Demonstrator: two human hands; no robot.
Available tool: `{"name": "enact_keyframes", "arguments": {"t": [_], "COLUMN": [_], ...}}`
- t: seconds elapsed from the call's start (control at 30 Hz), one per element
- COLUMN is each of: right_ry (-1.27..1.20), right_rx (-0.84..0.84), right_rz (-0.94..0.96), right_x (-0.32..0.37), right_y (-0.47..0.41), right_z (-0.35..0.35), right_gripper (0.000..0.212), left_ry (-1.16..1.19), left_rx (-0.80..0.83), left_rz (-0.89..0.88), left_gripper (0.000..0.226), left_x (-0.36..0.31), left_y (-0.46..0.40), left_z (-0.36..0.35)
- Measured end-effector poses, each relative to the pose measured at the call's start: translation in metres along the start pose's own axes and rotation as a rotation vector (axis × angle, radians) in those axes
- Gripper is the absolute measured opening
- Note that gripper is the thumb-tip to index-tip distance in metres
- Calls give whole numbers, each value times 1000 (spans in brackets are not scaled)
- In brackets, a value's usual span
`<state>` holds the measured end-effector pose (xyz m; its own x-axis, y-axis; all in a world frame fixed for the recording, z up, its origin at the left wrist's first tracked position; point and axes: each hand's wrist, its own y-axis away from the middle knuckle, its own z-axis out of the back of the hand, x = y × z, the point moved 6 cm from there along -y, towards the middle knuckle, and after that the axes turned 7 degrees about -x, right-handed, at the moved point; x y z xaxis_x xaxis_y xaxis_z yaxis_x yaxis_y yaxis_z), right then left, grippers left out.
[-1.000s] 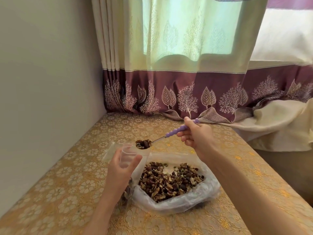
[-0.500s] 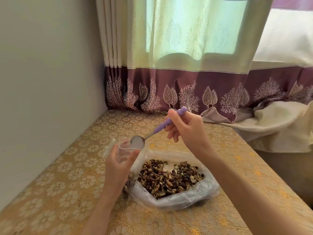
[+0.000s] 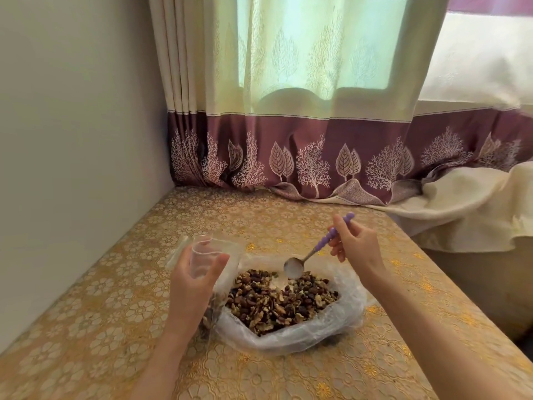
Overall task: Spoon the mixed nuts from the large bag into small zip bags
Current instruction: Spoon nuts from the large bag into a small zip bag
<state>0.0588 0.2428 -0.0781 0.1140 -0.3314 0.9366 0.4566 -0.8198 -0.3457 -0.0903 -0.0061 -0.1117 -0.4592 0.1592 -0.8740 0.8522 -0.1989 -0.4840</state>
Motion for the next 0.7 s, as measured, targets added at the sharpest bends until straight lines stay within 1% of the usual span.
{"name": "enact_keyframes", "arguments": {"t": [0.07, 0.17, 0.33, 0.43, 0.6, 0.7], "right_ry": [45, 48, 103, 88, 74, 90], "right_rx": [-4, 13, 144, 178, 233, 226], "right_rz": [-6, -58, -164, -201, -302, -358], "right_x": [-10, -22, -38, -42, -48, -52], "right_y": [-2, -6, -7, -6, -1, 2], "right_z": [4, 6, 0, -4, -13, -17], "right_gripper": [39, 38, 35, 38, 39, 39], "left_ry": [-8, -11, -26, -36, -61, -52], "left_rx": [1, -1, 4, 2, 16, 25], "left_rz": [-5, -2, -17, -13, -18, -24], "left_gripper": [88, 86, 81, 79, 91, 91], "left_x": [0, 1, 0, 1, 0, -2], "left_y": [0, -1, -2, -1, -1, 0], "left_z": [-1, 0, 1, 1, 0, -1]}}
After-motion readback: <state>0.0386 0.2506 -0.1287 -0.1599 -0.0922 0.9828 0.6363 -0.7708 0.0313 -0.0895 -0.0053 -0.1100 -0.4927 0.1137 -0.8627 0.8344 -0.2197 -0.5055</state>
